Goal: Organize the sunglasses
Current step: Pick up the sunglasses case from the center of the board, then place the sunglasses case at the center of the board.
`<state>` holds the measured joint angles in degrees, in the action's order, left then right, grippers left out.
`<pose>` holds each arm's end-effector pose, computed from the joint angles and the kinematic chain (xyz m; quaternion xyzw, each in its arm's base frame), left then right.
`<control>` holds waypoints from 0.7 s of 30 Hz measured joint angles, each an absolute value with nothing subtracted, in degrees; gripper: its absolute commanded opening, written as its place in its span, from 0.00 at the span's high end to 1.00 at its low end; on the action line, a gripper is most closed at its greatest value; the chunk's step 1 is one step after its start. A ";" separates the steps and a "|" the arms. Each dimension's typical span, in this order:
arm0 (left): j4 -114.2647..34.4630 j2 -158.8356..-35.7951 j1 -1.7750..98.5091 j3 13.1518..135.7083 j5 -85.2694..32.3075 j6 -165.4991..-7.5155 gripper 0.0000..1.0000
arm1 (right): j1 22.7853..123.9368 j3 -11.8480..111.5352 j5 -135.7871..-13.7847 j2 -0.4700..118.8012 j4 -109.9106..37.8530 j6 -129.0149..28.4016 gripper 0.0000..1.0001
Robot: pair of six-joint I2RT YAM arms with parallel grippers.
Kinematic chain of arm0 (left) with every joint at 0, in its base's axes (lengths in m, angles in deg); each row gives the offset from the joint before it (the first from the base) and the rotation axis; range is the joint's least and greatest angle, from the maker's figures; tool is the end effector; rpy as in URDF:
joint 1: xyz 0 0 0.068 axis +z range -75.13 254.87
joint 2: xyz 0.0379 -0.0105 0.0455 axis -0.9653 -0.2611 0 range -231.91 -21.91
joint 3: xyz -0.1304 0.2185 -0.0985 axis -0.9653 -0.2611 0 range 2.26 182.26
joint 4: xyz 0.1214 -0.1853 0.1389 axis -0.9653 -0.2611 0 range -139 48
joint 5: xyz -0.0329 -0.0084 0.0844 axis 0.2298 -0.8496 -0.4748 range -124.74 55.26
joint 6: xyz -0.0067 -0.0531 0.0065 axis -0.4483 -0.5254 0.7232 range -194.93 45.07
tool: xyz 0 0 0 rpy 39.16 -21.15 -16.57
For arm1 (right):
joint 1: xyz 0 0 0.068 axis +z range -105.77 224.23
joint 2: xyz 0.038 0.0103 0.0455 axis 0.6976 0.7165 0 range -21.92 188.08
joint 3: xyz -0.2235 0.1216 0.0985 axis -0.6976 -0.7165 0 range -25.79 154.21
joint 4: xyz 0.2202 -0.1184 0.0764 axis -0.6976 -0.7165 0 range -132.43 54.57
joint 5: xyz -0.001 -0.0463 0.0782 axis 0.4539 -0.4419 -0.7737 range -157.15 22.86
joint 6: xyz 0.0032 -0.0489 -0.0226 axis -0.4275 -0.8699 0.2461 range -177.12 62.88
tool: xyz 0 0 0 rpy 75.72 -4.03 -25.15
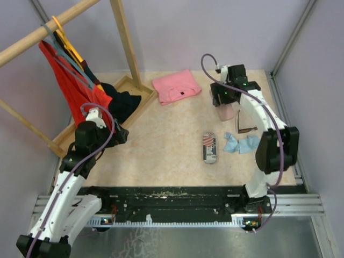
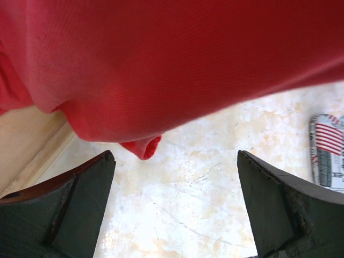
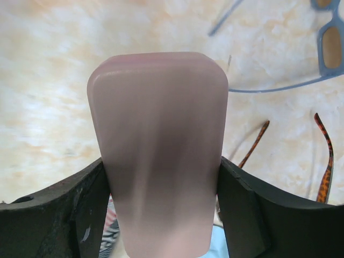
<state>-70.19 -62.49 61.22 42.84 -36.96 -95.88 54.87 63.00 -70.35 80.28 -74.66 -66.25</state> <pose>0.1569 -0.0369 0.2935 -0.0646 0.8555 -0.1369 0.4952 0.3873 0.0748 0.2861 -0.1713 0.9313 0.0307 0.3199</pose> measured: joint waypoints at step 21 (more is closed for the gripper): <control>-46.17 -54.05 63.82 31.58 -5.60 -104.38 0.00 | 68.64 22.66 -88.90 42.16 -41.72 -36.96 1.00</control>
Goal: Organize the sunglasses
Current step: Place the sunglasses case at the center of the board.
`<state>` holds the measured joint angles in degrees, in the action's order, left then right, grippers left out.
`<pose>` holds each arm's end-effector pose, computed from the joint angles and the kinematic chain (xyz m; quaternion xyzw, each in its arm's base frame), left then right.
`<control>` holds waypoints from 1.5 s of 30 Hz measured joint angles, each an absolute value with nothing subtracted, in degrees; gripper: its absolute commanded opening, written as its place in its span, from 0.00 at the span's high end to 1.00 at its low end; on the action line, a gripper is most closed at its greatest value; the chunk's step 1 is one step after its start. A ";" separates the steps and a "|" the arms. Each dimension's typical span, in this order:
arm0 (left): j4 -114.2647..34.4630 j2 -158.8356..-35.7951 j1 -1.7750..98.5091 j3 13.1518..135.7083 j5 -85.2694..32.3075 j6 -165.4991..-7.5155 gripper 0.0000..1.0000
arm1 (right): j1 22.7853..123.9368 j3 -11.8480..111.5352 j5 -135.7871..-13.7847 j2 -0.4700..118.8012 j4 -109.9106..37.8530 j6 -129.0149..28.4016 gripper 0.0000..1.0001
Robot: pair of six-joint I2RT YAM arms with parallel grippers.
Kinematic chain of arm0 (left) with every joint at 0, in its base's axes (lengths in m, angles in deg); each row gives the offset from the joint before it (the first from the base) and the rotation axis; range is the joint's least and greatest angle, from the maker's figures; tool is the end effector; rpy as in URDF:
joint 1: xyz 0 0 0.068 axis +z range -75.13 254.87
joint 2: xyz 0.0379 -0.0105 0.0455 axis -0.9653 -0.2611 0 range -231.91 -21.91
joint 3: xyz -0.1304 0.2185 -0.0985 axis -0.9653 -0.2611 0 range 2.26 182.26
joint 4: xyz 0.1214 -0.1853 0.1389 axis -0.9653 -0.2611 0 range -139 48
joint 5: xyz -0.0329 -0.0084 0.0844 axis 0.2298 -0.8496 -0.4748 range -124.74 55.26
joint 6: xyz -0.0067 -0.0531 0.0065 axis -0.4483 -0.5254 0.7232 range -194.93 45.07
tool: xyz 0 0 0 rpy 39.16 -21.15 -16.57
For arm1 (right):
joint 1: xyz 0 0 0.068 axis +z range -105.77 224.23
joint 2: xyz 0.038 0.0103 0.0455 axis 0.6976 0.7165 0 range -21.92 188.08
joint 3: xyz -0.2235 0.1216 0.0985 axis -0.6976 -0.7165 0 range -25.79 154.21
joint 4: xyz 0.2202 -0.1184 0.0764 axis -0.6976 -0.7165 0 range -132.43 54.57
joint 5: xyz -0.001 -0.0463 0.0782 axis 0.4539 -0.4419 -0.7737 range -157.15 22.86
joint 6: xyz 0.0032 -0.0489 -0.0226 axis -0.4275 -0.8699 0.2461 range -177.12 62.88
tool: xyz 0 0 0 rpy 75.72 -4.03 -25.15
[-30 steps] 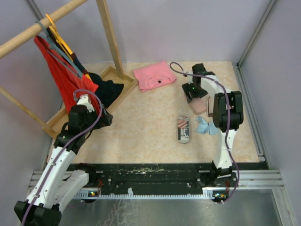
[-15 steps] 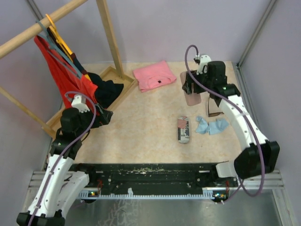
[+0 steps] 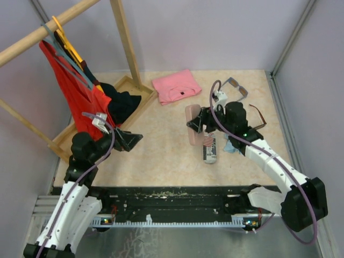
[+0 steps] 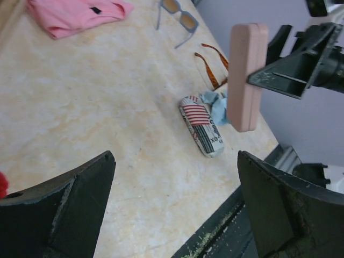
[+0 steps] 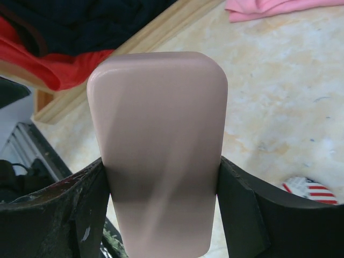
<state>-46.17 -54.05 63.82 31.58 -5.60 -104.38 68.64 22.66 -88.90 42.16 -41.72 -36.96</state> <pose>0.1424 -0.0456 0.2891 0.0487 0.7421 -0.3988 0.5365 0.2276 0.1178 0.3027 -0.1357 0.8092 0.3532 0.4495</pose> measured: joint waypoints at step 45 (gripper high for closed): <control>-55.61 -46.62 34.07 41.77 -38.97 -94.15 0.00 | 86.23 23.42 -80.03 46.77 -45.37 -62.97 0.98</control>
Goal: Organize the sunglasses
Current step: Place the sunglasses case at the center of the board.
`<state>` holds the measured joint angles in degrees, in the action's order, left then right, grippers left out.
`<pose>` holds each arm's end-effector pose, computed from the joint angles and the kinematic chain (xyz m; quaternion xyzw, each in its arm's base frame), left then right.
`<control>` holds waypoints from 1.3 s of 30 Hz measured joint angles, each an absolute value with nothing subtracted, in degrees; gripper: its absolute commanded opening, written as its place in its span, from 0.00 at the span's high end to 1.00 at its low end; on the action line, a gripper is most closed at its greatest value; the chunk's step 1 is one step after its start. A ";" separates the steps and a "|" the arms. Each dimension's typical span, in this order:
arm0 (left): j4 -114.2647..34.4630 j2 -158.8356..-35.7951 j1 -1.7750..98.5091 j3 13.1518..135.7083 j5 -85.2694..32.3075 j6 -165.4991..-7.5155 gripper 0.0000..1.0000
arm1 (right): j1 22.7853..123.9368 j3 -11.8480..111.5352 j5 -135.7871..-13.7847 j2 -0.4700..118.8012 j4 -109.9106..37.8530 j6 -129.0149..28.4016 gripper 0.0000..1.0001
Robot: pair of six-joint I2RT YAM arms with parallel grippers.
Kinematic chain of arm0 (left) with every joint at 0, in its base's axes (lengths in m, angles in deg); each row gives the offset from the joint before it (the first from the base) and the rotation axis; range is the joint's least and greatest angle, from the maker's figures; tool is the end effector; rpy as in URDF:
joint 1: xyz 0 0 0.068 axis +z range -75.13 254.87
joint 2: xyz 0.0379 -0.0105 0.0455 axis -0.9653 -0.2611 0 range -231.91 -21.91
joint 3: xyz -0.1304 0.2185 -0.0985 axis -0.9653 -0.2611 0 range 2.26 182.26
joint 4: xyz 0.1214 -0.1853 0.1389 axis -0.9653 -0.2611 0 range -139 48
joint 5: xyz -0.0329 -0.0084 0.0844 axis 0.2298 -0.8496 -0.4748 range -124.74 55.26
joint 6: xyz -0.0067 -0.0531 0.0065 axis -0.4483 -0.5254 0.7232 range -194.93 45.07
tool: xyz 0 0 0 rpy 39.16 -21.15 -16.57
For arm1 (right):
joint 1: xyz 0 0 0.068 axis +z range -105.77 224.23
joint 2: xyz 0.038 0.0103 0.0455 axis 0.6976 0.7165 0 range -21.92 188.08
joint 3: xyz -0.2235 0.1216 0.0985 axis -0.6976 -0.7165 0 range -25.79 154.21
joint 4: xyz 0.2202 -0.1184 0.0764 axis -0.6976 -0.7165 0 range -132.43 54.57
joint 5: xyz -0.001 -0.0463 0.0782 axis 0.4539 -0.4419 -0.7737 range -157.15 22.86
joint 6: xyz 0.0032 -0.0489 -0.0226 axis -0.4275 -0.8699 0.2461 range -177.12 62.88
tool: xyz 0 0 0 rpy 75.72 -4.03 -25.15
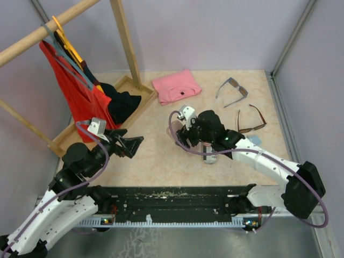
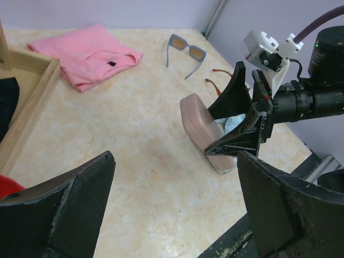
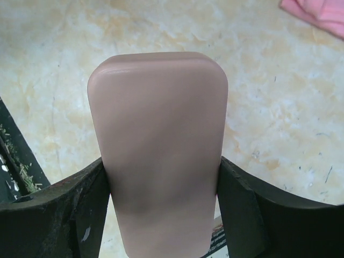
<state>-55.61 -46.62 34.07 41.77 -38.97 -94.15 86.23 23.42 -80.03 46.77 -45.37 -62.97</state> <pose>0.0858 -0.0709 0.3468 0.1050 0.6918 -0.3348 0.6311 0.1951 0.1863 0.2809 -0.3996 0.7613 0.2476 0.4465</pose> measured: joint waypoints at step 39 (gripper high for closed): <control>-69.71 -47.49 34.07 42.62 -49.70 -100.86 0.00 | 97.49 44.45 -45.98 84.54 -68.54 -9.40 0.29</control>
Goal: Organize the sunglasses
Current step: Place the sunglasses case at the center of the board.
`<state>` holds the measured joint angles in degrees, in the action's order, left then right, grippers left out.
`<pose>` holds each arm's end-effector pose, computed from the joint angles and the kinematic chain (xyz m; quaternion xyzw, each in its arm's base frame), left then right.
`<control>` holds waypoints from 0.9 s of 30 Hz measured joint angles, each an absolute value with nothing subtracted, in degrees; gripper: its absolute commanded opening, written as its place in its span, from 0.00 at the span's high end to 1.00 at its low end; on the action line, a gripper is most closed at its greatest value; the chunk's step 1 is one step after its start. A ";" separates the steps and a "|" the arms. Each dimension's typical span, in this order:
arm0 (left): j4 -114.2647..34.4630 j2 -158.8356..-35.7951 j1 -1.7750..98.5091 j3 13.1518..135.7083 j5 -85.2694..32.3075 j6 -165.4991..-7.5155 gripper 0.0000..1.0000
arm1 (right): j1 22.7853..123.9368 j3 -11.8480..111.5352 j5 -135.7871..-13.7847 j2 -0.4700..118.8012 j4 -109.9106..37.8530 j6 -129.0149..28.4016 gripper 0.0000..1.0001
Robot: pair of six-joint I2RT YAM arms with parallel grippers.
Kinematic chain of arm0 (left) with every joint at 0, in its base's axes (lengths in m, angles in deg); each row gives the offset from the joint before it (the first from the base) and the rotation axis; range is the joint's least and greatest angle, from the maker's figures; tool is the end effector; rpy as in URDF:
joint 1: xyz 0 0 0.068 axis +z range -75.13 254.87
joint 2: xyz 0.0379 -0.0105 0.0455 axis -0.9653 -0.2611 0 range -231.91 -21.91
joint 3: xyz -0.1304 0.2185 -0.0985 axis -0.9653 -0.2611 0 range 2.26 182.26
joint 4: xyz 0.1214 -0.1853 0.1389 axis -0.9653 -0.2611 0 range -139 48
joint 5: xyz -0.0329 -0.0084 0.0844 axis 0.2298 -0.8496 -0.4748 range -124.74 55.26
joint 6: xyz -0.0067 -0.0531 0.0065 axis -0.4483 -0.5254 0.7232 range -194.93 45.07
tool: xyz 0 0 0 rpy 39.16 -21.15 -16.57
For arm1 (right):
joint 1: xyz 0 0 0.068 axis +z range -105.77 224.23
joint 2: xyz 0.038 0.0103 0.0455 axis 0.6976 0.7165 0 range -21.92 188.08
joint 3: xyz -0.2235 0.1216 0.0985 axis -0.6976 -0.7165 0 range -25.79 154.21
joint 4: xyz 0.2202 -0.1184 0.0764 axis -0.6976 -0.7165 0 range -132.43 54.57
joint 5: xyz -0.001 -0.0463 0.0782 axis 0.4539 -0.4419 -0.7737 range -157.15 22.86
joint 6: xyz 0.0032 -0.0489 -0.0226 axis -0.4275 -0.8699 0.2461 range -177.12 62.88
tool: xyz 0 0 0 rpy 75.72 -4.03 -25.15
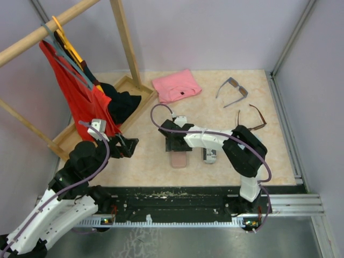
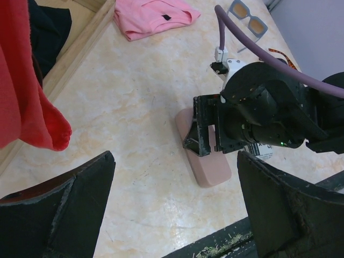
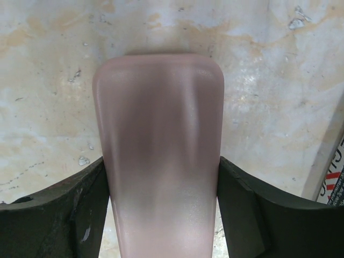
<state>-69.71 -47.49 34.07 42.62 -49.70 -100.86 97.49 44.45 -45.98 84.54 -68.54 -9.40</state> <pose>0.0886 -0.0645 0.3238 0.0199 0.7795 -0.2547 0.5719 0.2290 0.2854 0.1701 -0.0137 0.9675 0.0212 0.2517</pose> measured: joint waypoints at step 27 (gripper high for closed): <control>-75.06 -66.29 32.04 48.65 -55.04 -109.98 0.05 | 87.22 30.00 -42.04 54.94 -62.81 -23.34 0.02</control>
